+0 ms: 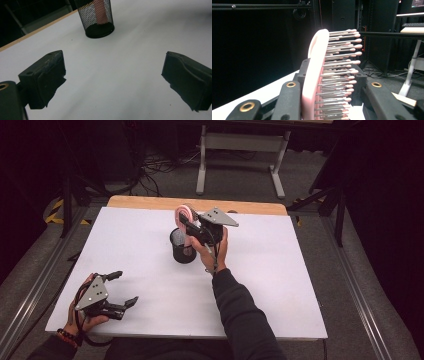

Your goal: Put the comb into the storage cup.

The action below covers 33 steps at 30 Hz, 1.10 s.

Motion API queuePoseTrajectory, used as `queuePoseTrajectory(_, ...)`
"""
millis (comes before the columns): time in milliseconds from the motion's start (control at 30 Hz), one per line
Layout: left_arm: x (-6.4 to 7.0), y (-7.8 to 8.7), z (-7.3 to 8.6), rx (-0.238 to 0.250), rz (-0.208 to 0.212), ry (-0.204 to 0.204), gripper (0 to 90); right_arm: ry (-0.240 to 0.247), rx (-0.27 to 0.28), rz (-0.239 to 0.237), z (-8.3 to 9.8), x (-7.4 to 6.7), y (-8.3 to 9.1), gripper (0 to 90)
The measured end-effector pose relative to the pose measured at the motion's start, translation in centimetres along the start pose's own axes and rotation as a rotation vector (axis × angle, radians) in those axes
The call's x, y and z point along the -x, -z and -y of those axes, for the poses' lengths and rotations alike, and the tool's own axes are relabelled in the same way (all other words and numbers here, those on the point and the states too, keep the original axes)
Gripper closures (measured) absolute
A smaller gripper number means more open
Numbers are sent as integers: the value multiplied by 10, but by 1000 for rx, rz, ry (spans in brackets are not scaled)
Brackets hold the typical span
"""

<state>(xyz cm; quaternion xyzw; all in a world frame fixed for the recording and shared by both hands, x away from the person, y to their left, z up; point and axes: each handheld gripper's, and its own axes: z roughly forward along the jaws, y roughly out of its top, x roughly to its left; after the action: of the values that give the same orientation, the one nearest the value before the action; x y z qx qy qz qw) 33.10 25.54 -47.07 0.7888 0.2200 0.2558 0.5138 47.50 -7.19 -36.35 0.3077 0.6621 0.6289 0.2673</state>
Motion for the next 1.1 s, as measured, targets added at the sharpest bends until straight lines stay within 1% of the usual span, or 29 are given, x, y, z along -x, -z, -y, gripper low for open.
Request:
queuePoseTrajectory(33, 0, 0, 0, 1, 0, 7, 60, 13, -7, 0, 0, 0, -2, 630)
queuePoseTrajectory(100, 0, 0, 0, 4, -2, 6, 61, 25, -20, 8, 1, -1, -4, 630)
queuePoseTrajectory(167, 1, 0, 1, -5, 3, -3, 61, 34, -31, 22, 4, -3, -6, 628)
queuePoseTrajectory(233, 2, -1, 1, -6, 6, -7, 61, 4, -8, 18, 10, -2, -4, 624)
queuePoseTrajectory(300, 2, -2, 1, -4, 7, -8, 62, -2, 0, 9, 12, -1, -3, 621)
queuePoseTrajectory(333, 2, -2, 1, -10, 8, -7, 61, 6, -3, 15, 12, -1, -3, 621)
queuePoseTrajectory(400, 2, -2, 1, -11, 11, -6, 61, 26, -14, 43, 12, 0, -4, 615)
queuePoseTrajectory(433, 2, -2, 1, -12, 10, -6, 61, 29, -19, 51, 13, 2, -4, 597)
queuePoseTrajectory(467, 1, -2, 1, -12, 9, -6, 61, 21, -19, 62, 14, 4, -4, 567)
queuePoseTrajectory(533, 1, -2, 1, -11, 11, -2, 62, -7, -24, 67, 16, 8, -4, 571)
queuePoseTrajectory(600, 2, -2, 1, -13, 12, -3, 64, -13, -46, 77, 21, 13, -4, 535)
queuePoseTrajectory(700, 1, -2, 0, -10, 10, 1, 64, -32, -61, 87, 25, 16, -5, 504)
queuePoseTrajectory(767, 1, -2, 0, -2, 11, 8, 64, -23, -73, 98, 25, 18, -5, 461)
queuePoseTrajectory(800, 1, -2, 0, -2, 11, 8, 64, -23, -73, 98, 25, 18, -5, 461)
queuePoseTrajectory(833, 1, -2, 1, -6, 11, 3, 64, -21, -88, 100, 25, 20, -5, 413)
queuePoseTrajectory(867, 1, -3, 1, -10, 11, 0, 64, -18, -93, 107, 25, 20, -4, 400)
queuePoseTrajectory(900, 1, -3, 1, -13, 13, 2, 64, -18, -89, 113, 25, 20, -3, 395)
queuePoseTrajectory(933, 1, -3, 1, -16, 12, -2, 64, -29, -81, 111, 25, 20, -3, 387)
queuePoseTrajectory(1000, 2, -3, 0, -13, 12, -3, 62, -29, -84, 117, 25, 23, -1, 346)
queuePoseTrajectory(1033, 2, -3, 0, -13, 11, -2, 61, -29, -82, 121, 25, 23, 0, 340)
queuePoseTrajectory(1100, 2, -3, 0, -13, 9, -1, 61, -33, -82, 114, 24, 23, 1, 317)
